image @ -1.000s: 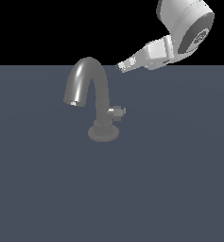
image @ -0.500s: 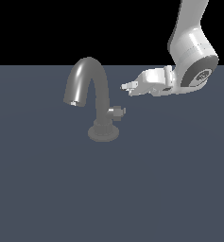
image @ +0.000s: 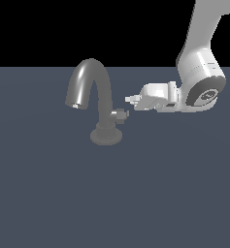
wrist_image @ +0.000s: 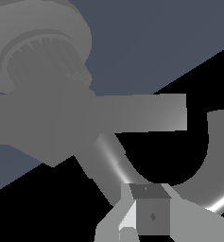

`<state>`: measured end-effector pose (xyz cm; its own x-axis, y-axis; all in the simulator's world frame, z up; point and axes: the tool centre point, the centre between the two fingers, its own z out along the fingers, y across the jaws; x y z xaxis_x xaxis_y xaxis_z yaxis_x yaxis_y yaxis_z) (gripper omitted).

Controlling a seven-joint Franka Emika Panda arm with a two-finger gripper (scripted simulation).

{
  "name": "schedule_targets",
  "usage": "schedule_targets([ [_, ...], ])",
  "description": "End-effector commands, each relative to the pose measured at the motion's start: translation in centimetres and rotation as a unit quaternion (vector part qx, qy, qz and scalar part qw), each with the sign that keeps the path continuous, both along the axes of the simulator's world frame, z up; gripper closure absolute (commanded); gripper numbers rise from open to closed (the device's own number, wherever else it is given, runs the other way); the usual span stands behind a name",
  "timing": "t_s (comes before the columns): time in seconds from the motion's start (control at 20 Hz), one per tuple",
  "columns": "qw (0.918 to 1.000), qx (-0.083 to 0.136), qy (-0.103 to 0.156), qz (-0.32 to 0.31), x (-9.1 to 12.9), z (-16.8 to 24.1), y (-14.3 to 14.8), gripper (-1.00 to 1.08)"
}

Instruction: Turn on the faucet by rotating a designated handle.

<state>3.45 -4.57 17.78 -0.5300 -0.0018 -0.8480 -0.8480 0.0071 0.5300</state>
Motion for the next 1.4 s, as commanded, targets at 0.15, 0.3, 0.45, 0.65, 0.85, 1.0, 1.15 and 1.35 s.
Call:
schedule_targets([
  [0.15,1.0,0.002,0.004,-0.005,0.0,-0.2,0.0,1.08],
  [0.3,1.0,0.002,0.004,-0.005,-0.4,-0.5,0.0,1.08],
  [0.45,1.0,0.002,0.004,-0.005,-1.4,-1.4,0.1,1.08],
  [0.65,1.0,0.003,0.004,-0.005,-2.9,-2.6,0.1,1.08],
  [0.85,1.0,0.003,0.004,-0.005,-4.3,-3.9,0.1,1.08],
  [1.0,0.9999,0.001,-0.012,-0.005,-3.2,-2.8,0.1,1.08],
  [1.15,1.0,0.001,-0.007,-0.005,-3.7,-4.8,0.1,1.08],
  [1.35,1.0,0.002,-0.002,-0.005,-4.3,-7.4,0.1,1.08],
])
